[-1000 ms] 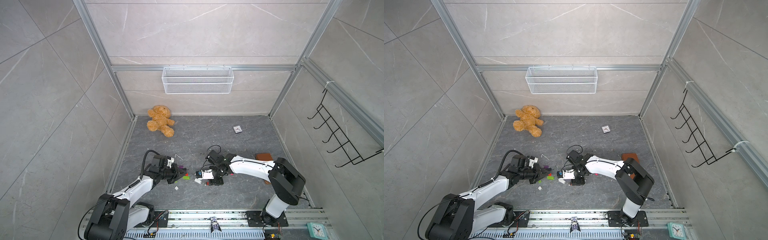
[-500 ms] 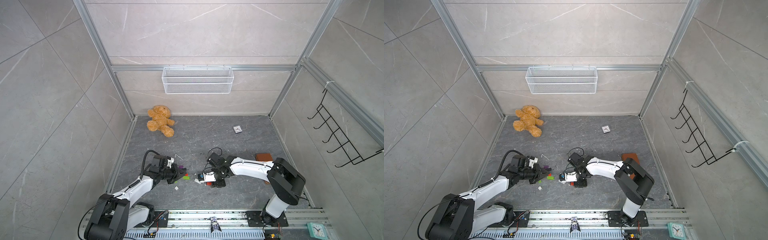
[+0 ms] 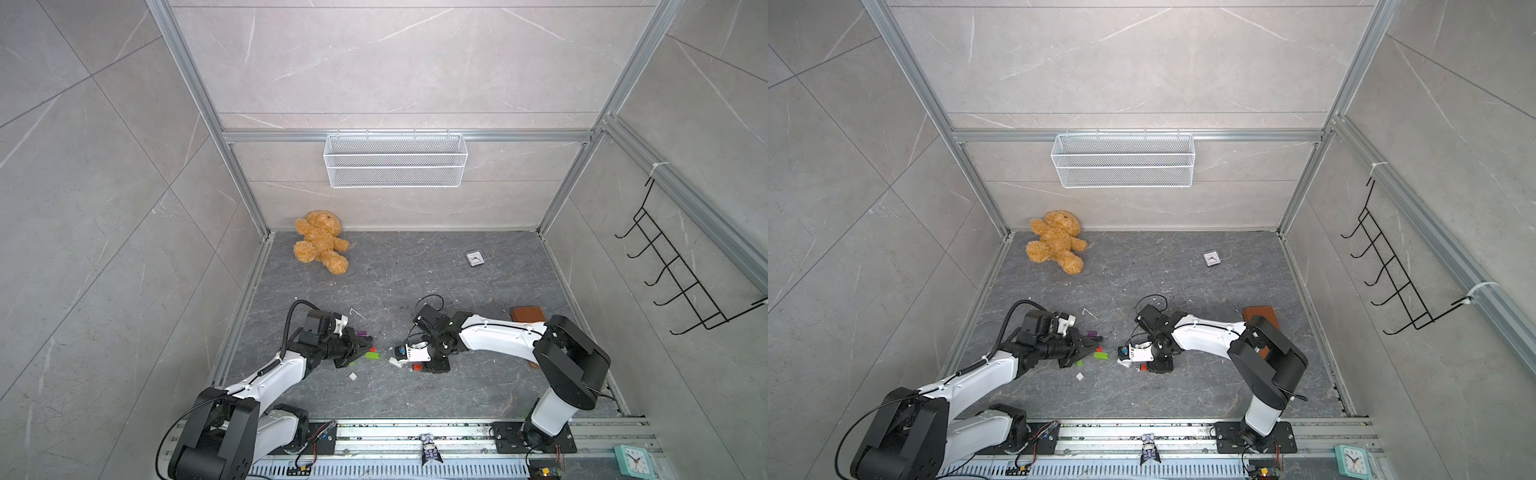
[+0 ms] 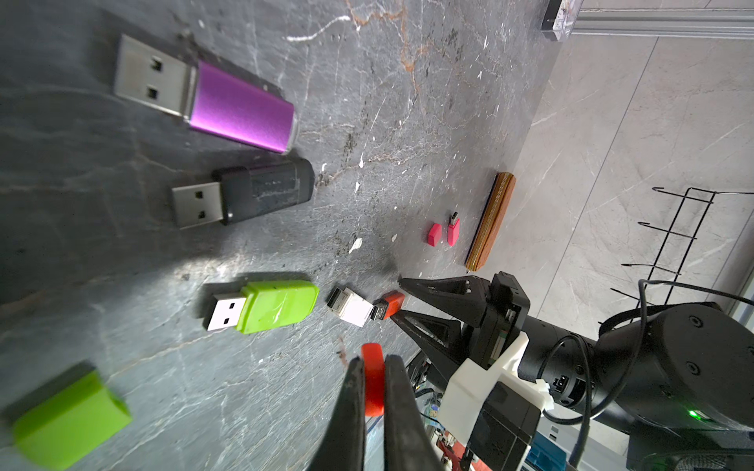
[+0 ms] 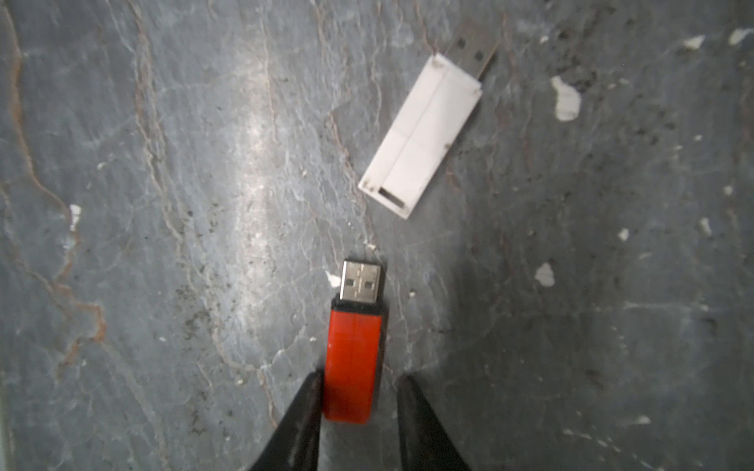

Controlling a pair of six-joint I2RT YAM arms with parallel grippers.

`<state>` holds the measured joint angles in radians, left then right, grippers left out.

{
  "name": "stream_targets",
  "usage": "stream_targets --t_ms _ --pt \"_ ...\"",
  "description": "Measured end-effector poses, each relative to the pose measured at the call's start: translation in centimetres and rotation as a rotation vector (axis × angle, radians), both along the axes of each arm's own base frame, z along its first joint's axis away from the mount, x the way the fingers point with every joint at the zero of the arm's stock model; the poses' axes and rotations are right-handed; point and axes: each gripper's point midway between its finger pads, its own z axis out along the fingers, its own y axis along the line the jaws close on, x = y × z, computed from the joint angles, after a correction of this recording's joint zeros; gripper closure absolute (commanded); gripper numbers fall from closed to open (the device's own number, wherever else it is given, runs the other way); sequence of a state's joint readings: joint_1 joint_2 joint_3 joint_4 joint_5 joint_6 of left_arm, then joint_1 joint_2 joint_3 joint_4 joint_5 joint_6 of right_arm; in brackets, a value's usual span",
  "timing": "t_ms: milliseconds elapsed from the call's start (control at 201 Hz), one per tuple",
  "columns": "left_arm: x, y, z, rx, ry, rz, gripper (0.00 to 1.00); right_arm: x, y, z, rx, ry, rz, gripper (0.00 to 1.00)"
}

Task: Close the usb drive cover
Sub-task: Pick up the USB drive from the center of the board.

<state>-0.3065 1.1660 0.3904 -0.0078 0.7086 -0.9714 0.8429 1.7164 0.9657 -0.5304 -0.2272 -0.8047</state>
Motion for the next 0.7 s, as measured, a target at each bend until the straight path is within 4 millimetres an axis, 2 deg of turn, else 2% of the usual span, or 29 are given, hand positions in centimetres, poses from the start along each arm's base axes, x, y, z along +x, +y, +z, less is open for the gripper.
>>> stream_targets --t_ms 269,703 --pt "-0.06 -0.07 0.0 0.0 0.0 -0.003 1.0 -0.02 0.04 -0.03 0.001 0.002 0.0 0.65" --pt "-0.06 -0.08 -0.01 0.001 0.0 -0.003 1.0 -0.03 0.42 0.01 0.01 0.012 0.004 0.75"
